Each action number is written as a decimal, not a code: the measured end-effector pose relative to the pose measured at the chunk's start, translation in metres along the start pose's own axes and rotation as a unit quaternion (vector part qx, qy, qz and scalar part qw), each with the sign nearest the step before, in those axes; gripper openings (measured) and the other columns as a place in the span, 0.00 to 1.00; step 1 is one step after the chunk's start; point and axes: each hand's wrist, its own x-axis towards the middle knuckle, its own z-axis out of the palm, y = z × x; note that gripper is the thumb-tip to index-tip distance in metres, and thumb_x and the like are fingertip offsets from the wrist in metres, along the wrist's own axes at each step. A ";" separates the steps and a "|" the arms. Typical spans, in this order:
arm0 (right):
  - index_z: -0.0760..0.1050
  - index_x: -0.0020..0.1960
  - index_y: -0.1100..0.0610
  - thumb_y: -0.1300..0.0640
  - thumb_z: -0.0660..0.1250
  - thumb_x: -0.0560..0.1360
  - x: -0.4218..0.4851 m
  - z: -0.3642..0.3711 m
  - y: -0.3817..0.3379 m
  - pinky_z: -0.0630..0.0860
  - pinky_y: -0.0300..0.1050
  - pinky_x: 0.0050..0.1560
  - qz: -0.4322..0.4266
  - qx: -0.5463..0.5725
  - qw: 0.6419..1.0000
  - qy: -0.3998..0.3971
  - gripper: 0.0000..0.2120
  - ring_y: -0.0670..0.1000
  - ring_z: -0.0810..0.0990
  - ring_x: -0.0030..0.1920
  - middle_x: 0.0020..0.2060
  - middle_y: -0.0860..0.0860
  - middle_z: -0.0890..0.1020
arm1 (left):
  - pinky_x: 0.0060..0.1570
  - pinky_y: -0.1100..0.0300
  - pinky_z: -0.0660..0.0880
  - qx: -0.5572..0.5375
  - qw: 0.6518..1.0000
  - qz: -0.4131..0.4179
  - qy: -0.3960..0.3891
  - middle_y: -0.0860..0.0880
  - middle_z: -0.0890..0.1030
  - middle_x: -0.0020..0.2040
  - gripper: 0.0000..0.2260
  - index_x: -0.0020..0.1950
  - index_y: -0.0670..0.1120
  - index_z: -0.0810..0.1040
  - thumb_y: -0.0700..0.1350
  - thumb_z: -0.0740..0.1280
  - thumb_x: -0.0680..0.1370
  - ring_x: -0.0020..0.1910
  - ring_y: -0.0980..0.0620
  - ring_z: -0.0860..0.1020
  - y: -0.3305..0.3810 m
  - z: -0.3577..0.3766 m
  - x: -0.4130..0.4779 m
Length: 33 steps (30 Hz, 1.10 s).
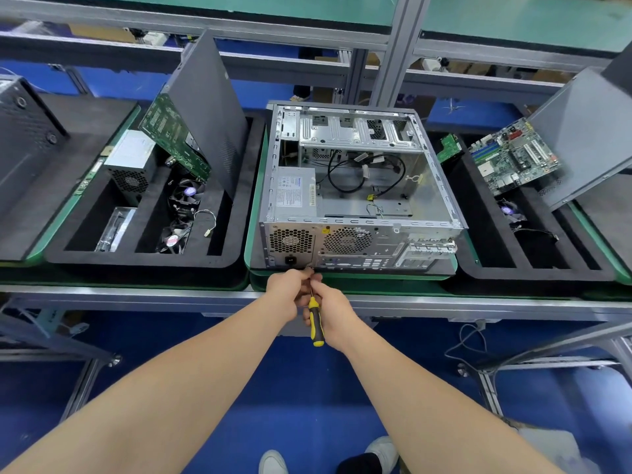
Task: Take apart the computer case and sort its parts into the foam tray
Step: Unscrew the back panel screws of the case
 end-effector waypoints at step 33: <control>0.86 0.41 0.57 0.58 0.74 0.77 0.005 0.006 -0.006 0.84 0.45 0.32 -0.157 -0.247 0.941 0.168 0.07 0.51 0.87 0.33 0.35 0.53 0.87 | 0.30 0.60 0.73 0.016 0.999 0.025 -0.014 0.43 0.87 0.48 0.11 0.54 0.38 0.83 0.45 0.73 0.78 0.31 0.50 0.78 -0.007 -0.007 0.007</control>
